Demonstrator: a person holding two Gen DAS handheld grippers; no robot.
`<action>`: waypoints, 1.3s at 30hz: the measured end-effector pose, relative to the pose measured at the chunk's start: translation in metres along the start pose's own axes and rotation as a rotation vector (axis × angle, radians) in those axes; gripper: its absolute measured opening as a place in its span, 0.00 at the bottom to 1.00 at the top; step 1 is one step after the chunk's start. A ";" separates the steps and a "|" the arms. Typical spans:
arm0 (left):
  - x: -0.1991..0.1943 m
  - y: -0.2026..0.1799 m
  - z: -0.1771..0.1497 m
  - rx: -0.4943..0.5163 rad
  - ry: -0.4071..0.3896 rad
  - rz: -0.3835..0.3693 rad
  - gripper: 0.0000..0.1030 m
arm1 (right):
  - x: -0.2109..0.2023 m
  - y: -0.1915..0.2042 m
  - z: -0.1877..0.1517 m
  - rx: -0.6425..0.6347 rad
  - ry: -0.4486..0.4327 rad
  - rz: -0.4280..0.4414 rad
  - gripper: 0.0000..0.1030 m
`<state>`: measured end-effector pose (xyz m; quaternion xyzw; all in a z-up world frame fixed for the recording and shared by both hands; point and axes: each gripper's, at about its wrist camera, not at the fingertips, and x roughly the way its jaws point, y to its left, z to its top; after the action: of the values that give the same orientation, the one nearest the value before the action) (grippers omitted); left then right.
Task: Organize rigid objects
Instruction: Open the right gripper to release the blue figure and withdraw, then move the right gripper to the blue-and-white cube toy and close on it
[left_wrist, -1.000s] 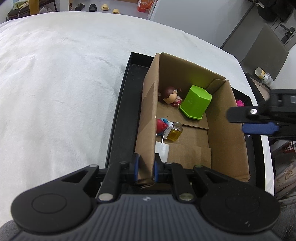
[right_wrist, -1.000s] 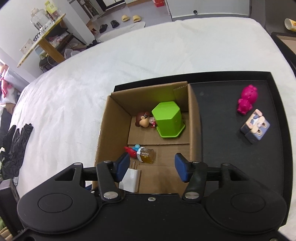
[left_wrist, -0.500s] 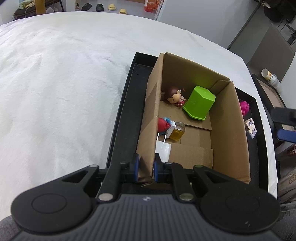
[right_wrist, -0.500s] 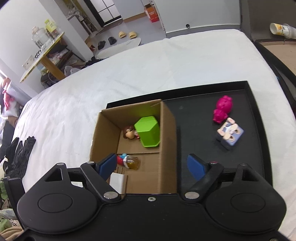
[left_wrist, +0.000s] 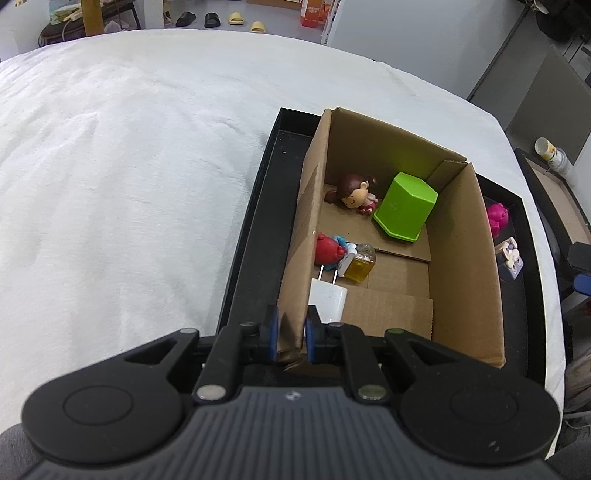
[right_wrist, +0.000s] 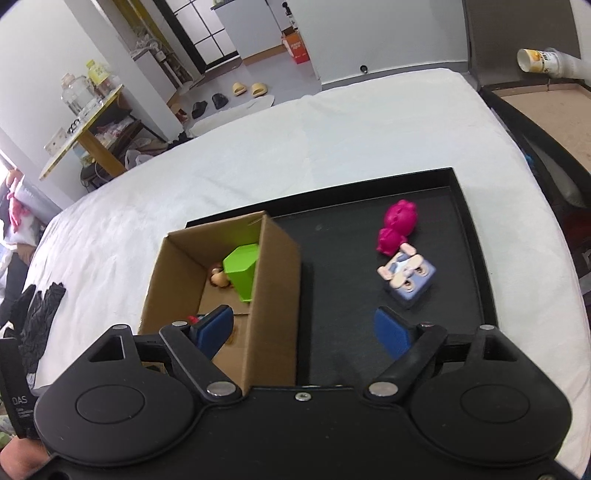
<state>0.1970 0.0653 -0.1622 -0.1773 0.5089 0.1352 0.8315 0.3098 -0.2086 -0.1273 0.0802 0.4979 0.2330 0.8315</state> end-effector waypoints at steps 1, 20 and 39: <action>0.000 -0.001 -0.001 0.002 -0.001 0.005 0.13 | 0.000 -0.004 0.000 0.004 -0.006 -0.001 0.81; 0.008 -0.013 0.001 0.029 0.014 0.069 0.11 | 0.040 -0.055 -0.013 -0.027 -0.049 -0.091 0.80; 0.019 -0.018 0.008 0.035 0.059 0.105 0.11 | 0.093 -0.077 -0.003 -0.043 0.009 -0.216 0.75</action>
<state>0.2192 0.0537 -0.1735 -0.1397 0.5439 0.1646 0.8109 0.3673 -0.2328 -0.2304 0.0074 0.5022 0.1531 0.8511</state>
